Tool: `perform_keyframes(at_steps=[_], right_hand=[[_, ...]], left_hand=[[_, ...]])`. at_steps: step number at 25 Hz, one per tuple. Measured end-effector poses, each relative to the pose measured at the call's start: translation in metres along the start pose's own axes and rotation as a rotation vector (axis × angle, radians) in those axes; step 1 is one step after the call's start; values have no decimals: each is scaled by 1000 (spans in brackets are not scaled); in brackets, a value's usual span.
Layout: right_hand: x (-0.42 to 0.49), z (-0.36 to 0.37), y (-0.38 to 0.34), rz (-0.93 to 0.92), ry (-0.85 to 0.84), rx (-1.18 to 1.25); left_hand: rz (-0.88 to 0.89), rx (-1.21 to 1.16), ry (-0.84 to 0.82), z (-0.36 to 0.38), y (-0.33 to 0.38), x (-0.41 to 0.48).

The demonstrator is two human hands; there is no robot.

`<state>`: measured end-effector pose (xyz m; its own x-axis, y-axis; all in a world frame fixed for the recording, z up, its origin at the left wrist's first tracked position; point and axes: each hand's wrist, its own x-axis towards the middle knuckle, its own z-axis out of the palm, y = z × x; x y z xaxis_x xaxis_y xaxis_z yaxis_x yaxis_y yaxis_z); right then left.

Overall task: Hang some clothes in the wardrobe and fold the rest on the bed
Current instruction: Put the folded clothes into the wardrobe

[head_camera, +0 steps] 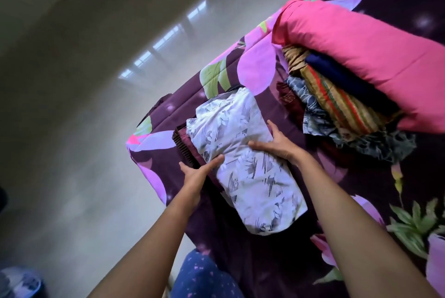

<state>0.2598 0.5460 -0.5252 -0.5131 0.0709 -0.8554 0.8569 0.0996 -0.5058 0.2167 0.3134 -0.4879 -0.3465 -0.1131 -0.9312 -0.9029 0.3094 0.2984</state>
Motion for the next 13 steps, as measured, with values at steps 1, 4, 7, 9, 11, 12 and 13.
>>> perform_keyframes(at_steps=[1, 4, 7, 9, 11, 12, 13], right_hand=[[3, 0, 2, -1, 7, 4], [6, -2, 0, -24, -18, 23], [5, 1, -4, -43, 3, 15], [0, 5, -5, -38, 59, 42], [-12, 13, -5, -50, 114, 111], [-21, 19, -5, -49, 148, 156], [-29, 25, -6, -54, 179, 207]], left_hand=[[-19, -21, -23, 1, -3, 5], [-4, -141, -56, 5, -16, 21], [-62, -267, -131, 2, -22, 31], [-79, -290, -200, -2, -21, 32], [15, -250, -211, -8, -18, 28], [83, -211, -205, -11, -13, 21], [151, -156, -211, -16, -8, 15]])
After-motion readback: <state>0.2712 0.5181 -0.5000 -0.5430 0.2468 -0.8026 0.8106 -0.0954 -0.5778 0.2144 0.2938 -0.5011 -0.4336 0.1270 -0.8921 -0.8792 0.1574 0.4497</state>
